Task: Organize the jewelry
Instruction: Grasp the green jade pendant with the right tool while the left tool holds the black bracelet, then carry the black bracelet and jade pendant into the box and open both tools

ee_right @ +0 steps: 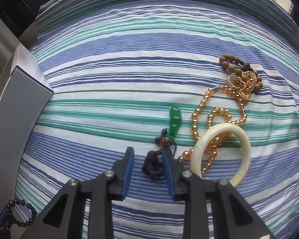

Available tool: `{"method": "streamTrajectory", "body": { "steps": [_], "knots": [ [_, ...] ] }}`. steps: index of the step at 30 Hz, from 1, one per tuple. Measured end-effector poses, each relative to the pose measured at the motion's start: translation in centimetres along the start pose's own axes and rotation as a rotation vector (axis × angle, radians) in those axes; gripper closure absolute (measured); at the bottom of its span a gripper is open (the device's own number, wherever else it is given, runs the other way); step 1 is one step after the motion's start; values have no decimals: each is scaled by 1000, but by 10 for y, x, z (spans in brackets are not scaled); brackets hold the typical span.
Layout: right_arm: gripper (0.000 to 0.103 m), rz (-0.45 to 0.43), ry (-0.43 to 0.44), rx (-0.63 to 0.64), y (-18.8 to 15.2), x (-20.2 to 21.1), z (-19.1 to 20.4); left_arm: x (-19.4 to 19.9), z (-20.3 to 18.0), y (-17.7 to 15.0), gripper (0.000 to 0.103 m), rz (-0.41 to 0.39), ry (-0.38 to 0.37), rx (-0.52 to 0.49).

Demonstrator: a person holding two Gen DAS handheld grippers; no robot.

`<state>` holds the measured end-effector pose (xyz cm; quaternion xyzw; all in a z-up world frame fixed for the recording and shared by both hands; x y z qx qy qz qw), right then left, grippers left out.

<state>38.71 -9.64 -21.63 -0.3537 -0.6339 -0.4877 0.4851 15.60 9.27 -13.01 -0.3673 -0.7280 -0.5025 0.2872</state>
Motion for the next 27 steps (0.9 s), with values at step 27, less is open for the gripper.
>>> {"method": "streamTrajectory", "body": {
  "steps": [27],
  "knots": [
    [94,-217,599,432,-51,240,239,181,114,16,94,-238,132,209]
  ]
}}
Point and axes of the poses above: each gripper's, at about its wrist camera, not at the fingertips, and x roughly against the way its jaws point, z to its left, y to its top, the point moved 9 cm from there along -x, roughly the way its jaws point, and after that the axes turned 7 degrees about -y, right-handed, at the moved point
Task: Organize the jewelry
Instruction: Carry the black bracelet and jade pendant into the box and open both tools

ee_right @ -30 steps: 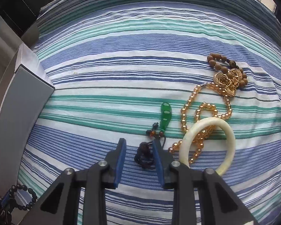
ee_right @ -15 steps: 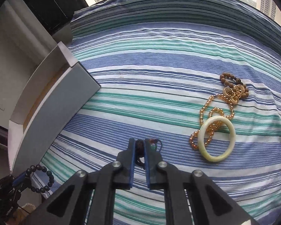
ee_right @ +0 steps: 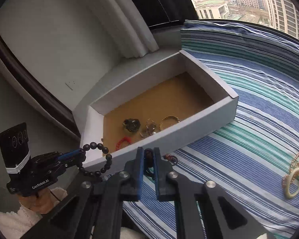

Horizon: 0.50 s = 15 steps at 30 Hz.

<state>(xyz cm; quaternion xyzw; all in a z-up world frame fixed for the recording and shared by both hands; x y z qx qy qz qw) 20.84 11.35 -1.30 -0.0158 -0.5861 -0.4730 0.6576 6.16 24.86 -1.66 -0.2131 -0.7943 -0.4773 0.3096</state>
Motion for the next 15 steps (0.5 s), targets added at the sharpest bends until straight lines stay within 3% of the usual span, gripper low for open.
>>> {"method": "streamTrajectory", "body": {
  "steps": [6,15],
  "knots": [
    [94,22,103,107,34,-50,85,9,84,17,94,-28,136,109],
    [94,147,130,169,56,-169,162,-35,169,21,94,38,271,217]
  ]
}}
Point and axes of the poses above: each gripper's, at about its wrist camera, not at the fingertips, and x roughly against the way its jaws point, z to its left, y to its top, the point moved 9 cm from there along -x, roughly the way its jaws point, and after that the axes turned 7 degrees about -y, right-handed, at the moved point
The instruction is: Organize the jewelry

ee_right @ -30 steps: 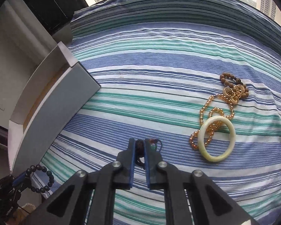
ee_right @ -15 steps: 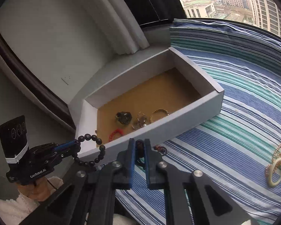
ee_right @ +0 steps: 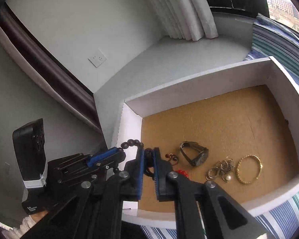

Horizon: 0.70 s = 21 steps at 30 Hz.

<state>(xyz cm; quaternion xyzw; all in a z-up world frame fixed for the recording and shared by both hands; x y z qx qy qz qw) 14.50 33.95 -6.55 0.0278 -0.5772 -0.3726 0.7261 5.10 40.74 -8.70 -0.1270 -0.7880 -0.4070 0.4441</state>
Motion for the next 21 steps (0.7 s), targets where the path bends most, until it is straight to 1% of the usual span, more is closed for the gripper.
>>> {"method": "streamTrajectory", "body": {
  "steps": [3,4,6,7,8,9,10,11,13,15,17,18,20,21],
  "knots": [
    [94,60,2,-4,0,-38,7,-18,17,2,94,20,34,27],
    [91,81,1,-12,-3,-49,6,-22,22,2,94,22,48,30],
    [89,125,-2,-20,-8,-68,5,-30,31,2,93,29,85,31],
    [74,131,-10,-31,-10,-73,1,-32,35,2,92,32,98,43],
    [67,123,-18,-47,-11,-73,-2,-31,37,0,86,30,103,55],
    [62,111,-20,-62,-12,-71,-6,-29,37,-1,79,27,101,58],
    [62,100,-23,-72,-13,-67,-8,-26,36,-2,65,20,102,58],
    [62,86,-28,-74,-14,-58,-10,-22,35,-3,54,6,106,56],
    [62,45,-57,-58,-18,-37,-16,-14,28,-3,50,-16,98,43],
    [62,-8,-114,-15,-25,-11,-19,-3,14,-6,45,-37,72,23],
    [61,-53,-173,21,-36,13,-23,10,-3,-10,31,-69,51,-3],
    [60,-69,-197,29,-46,26,-27,18,-14,-14,29,-89,40,-24],
    [54,-107,-248,28,-67,52,-36,27,-40,-20,22,-119,12,-75],
    [49,-126,-275,28,-80,65,-41,29,-55,-24,21,-127,-6,-99]
  ]
}}
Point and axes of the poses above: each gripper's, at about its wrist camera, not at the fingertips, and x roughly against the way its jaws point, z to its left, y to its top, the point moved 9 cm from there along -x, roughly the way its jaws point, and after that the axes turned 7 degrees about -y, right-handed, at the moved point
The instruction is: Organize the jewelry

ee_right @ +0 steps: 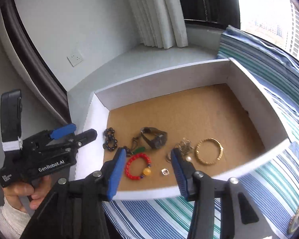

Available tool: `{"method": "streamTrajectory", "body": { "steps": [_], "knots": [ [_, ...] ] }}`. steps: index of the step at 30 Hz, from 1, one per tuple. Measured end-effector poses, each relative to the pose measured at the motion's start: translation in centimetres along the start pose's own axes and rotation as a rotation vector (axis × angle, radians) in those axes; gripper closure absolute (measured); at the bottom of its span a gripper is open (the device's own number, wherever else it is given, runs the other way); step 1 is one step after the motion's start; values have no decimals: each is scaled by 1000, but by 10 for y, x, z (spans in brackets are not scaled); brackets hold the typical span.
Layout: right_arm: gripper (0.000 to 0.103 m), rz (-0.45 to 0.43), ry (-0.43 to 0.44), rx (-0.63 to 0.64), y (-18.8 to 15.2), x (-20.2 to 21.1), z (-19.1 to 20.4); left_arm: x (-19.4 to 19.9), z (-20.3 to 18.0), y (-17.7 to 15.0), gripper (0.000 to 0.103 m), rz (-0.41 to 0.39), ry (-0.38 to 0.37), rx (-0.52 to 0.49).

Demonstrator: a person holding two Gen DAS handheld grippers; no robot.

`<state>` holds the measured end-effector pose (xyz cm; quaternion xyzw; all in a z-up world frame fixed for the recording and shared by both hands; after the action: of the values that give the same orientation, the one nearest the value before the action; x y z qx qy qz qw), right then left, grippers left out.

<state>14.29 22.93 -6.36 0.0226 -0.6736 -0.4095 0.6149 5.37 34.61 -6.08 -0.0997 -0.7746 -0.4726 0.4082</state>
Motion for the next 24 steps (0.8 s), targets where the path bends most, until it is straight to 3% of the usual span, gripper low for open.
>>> {"method": "streamTrajectory", "body": {
  "steps": [3,6,10,13,16,20,24],
  "knots": [
    [42,-47,-129,3,-38,33,-30,6,-48,-14,18,5,-77,-54],
    [41,-86,-281,0,-79,62,-65,5,-94,-33,17,27,-163,-90],
    [39,-71,-424,-57,-143,88,-110,1,-147,-66,16,69,-227,-143],
    [31,-23,-489,-112,-193,100,-136,-5,-177,-92,16,128,-275,-155],
    [31,16,-527,-167,-234,110,-154,-7,-202,-118,16,175,-293,-191],
    [31,31,-597,-229,-271,122,-171,-2,-228,-140,15,206,-311,-255],
    [30,33,-614,-305,-295,129,-177,1,-239,-154,15,227,-325,-291]
  ]
}}
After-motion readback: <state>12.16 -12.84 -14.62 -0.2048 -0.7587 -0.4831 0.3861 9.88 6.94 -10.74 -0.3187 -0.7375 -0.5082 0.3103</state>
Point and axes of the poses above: each gripper's, at about its wrist camera, not at the fingertips, and x roughly against the way its jaws point, z to its left, y to its top, the point moved 9 cm from there along -x, roughly the way its jaws point, and after that the axes turned 7 degrees about -y, right-handed, at the moved point
